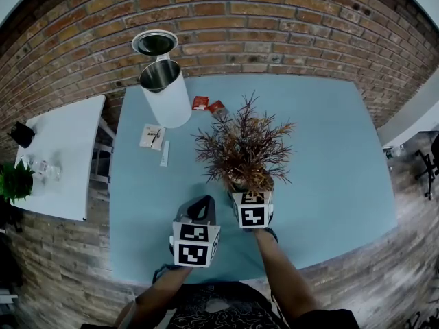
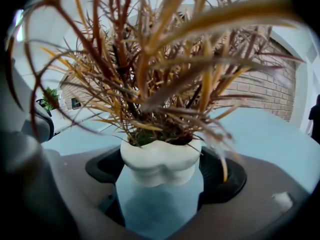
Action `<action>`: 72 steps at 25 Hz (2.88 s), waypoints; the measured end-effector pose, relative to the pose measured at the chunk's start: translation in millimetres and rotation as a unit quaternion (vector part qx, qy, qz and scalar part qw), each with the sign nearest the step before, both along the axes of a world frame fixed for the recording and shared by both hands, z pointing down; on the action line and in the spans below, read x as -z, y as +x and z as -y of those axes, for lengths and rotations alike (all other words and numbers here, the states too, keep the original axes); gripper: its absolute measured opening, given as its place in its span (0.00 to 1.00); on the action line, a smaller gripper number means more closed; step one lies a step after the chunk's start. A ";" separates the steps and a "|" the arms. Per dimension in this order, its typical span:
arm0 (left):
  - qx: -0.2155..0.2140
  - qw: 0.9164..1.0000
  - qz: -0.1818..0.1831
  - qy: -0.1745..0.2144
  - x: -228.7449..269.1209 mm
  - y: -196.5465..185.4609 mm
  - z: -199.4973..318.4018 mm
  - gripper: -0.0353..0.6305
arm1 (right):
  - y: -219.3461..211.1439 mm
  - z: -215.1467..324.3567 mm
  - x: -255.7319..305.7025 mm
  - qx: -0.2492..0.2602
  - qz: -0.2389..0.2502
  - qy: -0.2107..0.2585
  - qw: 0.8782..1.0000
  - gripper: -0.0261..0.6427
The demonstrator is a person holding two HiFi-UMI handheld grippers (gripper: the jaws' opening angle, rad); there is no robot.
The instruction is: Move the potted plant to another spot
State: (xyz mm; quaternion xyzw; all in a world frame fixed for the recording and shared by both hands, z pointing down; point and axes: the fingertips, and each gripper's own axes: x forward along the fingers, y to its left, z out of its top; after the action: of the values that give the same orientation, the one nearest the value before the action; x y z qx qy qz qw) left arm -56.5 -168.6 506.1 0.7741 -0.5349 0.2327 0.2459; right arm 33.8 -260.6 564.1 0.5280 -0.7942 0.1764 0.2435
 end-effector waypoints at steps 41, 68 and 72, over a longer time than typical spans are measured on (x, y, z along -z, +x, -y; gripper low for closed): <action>-0.017 1.000 0.004 0.019 -0.3 1.7 20.7 0.05 | -0.8 5.4 -10.7 -0.007 -0.001 0.000 1.000 0.74; -0.031 0.999 0.007 0.031 -6.2 2.6 35.5 0.05 | -1.9 8.1 -18.0 -0.020 0.000 0.001 1.000 0.74; -0.031 0.999 0.007 0.032 -6.7 3.0 37.0 0.05 | -0.8 9.6 -19.6 -0.021 0.000 0.001 1.000 0.74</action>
State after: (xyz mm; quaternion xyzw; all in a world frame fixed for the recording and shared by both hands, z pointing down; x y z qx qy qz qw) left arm -53.4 -205.6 512.8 0.7963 -0.5194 0.2282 0.2101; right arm 33.0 -270.1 583.7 0.5445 -0.7834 0.1807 0.2390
